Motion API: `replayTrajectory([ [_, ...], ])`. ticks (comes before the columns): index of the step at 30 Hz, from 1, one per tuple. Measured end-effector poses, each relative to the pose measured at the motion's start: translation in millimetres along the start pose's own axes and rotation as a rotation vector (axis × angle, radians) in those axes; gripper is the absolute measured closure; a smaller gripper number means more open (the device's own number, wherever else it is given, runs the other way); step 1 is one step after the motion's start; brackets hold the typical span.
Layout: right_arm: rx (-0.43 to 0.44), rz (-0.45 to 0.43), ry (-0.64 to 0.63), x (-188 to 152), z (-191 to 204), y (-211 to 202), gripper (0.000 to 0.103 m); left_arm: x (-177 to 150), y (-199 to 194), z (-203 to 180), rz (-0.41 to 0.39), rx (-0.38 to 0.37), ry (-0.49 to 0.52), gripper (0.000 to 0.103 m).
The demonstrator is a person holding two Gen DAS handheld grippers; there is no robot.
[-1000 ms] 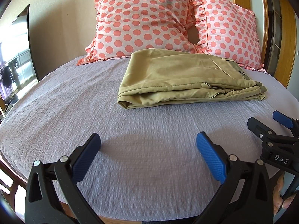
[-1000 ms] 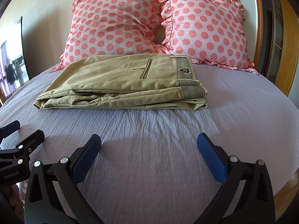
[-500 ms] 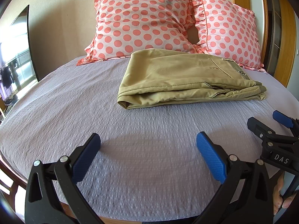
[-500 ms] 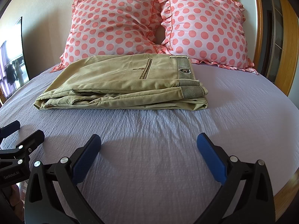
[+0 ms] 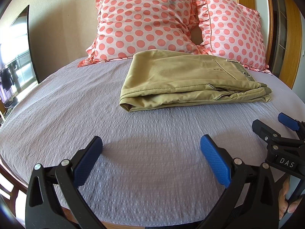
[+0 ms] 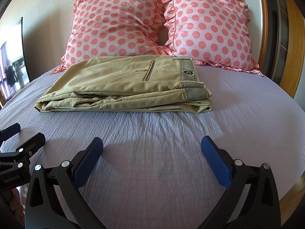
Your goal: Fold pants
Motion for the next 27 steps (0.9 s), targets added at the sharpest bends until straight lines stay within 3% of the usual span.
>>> replayTrajectory([
  [27, 0.000, 0.000, 0.000, -0.2, -0.2, -0.2, 0.001, 4.3, 1.6, -2.0, 0.034, -0.005, -0.004, 0.002],
])
Point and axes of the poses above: each gripper's, at about its wrist camera, not at the fingertips, and y roughly the way its jaws point, z to its left, x to its top, the point moved 2 cm from there along y, roughly the way its jaws point, and after that the axes turned 1 degree about -x, right-handed, at the moved point
